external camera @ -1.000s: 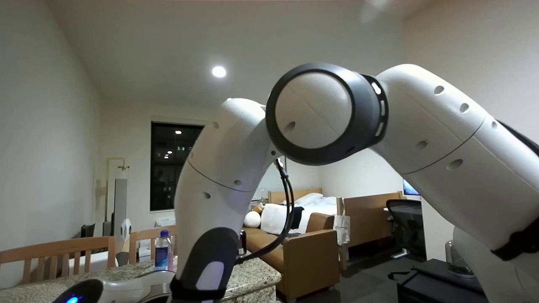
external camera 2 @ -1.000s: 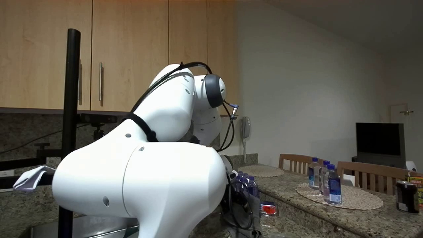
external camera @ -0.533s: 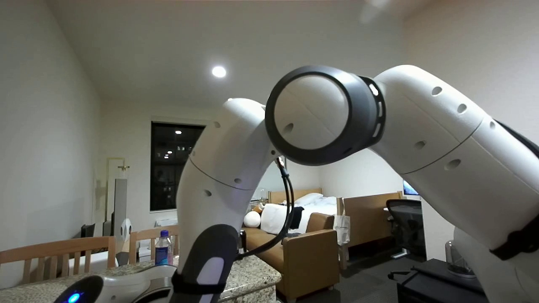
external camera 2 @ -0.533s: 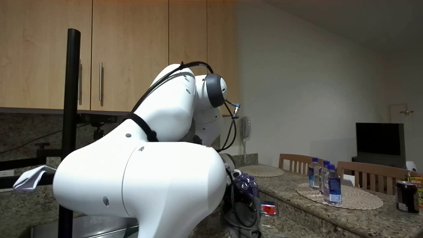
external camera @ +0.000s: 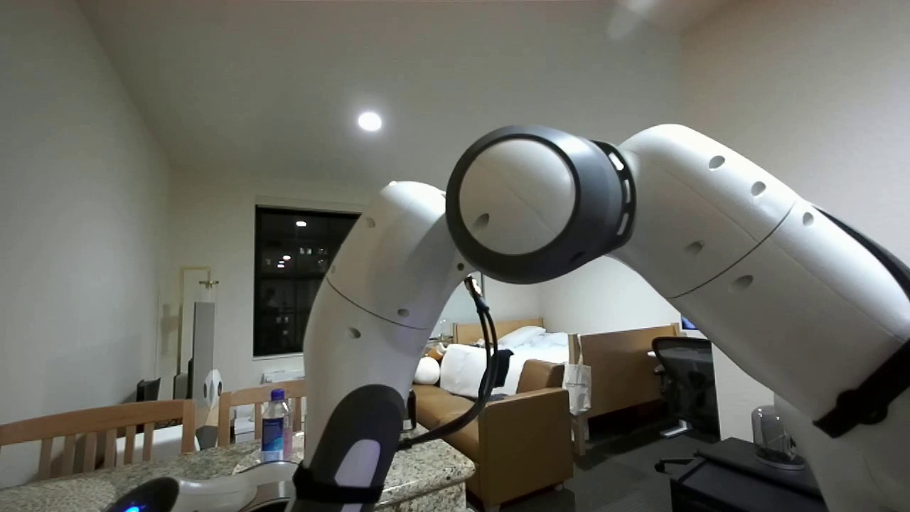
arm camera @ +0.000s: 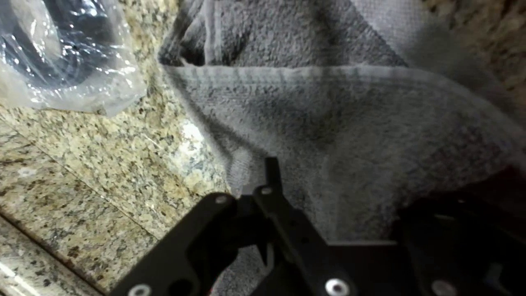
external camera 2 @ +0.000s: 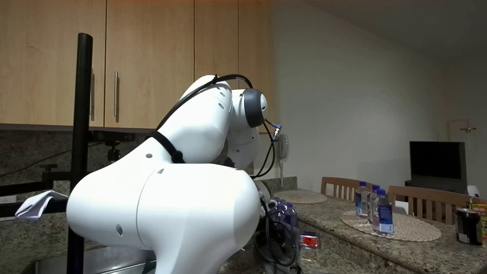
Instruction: Unfold the towel on the counter.
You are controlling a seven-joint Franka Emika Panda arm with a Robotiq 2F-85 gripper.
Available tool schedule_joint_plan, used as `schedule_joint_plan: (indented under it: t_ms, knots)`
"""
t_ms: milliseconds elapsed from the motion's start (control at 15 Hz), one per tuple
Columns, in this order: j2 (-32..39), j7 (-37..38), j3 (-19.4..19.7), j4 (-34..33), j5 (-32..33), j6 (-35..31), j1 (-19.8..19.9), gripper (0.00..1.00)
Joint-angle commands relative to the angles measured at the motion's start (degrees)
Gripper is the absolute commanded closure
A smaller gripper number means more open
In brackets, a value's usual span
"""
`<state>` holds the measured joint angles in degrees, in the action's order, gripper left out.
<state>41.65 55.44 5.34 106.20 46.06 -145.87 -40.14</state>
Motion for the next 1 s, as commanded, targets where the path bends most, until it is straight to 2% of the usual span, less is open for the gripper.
schedule_joint_plan:
  t_ms: [0, 67, 333, 600, 933]
  knots:
    - [-0.24, -4.53, -3.10, 0.51, -0.34, -0.43, 3.22, 0.80]
    - [-0.27, -5.30, -3.77, 0.46, -0.61, -0.47, 3.80, 0.87]
    - [-1.87, -10.01, -6.63, 0.96, -2.36, -0.40, 6.49, 0.93]
    - [-6.42, -22.05, -10.97, 2.08, -7.84, 0.18, 11.77, 0.88]
    - [-11.43, -38.49, -13.60, 1.15, -18.33, 5.14, 16.26, 0.89]
